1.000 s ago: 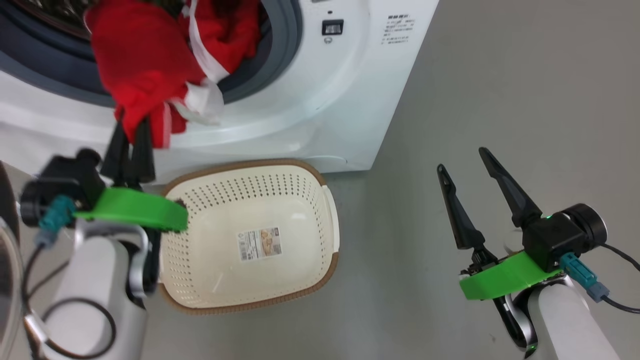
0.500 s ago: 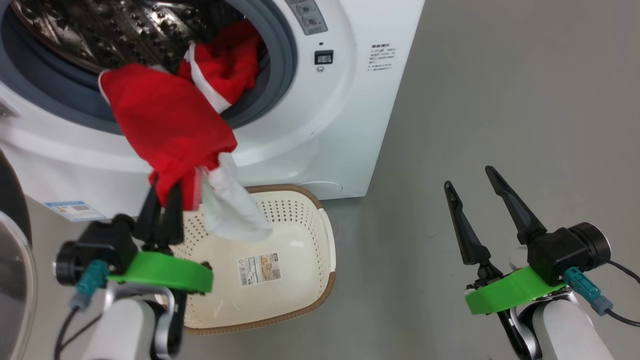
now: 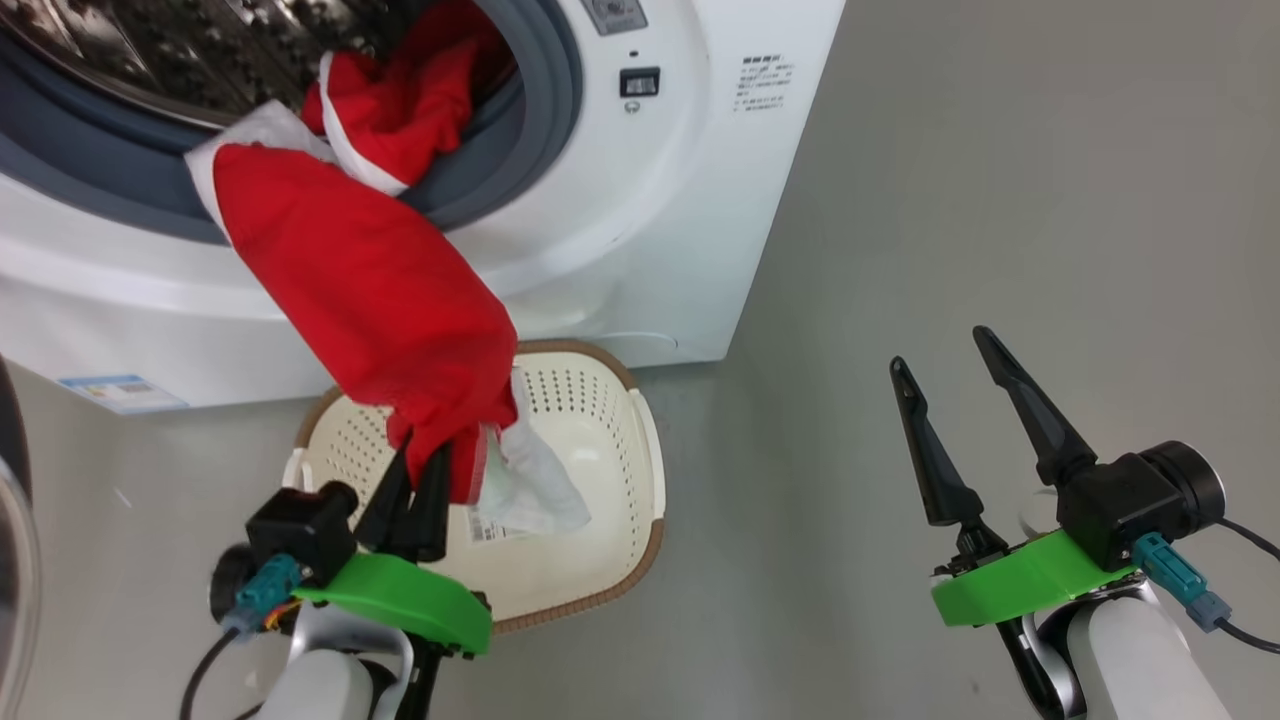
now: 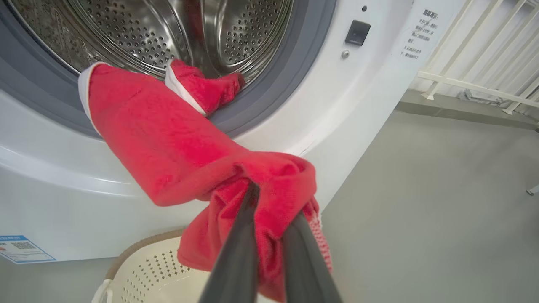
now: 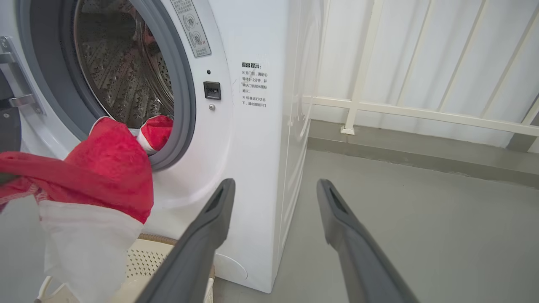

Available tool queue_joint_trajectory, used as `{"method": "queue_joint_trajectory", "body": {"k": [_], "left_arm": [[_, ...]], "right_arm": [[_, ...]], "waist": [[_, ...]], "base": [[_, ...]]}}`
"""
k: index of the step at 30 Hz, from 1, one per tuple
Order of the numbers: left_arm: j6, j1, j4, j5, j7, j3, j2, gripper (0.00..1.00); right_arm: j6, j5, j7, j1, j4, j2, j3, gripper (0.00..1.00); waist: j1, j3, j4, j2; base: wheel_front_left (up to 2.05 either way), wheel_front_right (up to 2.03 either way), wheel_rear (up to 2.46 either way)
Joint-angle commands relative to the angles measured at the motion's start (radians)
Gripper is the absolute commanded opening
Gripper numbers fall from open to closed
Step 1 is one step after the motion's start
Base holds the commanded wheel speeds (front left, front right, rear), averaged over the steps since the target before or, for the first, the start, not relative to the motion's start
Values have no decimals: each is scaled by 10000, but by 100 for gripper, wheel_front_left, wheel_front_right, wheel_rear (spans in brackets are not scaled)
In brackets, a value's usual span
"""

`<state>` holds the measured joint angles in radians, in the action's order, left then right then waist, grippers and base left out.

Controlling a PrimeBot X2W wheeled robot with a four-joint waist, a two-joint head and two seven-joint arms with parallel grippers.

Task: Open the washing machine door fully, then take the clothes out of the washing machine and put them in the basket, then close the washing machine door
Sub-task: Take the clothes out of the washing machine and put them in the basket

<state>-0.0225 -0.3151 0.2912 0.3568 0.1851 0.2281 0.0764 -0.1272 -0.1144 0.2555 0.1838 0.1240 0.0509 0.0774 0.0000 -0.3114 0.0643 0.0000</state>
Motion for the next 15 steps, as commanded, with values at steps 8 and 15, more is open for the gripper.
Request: {"method": "queue_joint_trajectory", "body": {"k": [8, 15], "left_arm": [[591, -953, 2098, 798, -98, -18, -120, 0], [913, -1897, 4549, 1081, 94, 346, -210, 0]], "right_arm": [[-35, -28, 63, 260, -385, -7, 266, 100], [-35, -93, 63, 495, -430, -7, 368, 100]], "waist": [[0, -895, 5, 0], [0, -1499, 219, 0]], "base": [[0, 0, 0], [0, 0, 0]]}}
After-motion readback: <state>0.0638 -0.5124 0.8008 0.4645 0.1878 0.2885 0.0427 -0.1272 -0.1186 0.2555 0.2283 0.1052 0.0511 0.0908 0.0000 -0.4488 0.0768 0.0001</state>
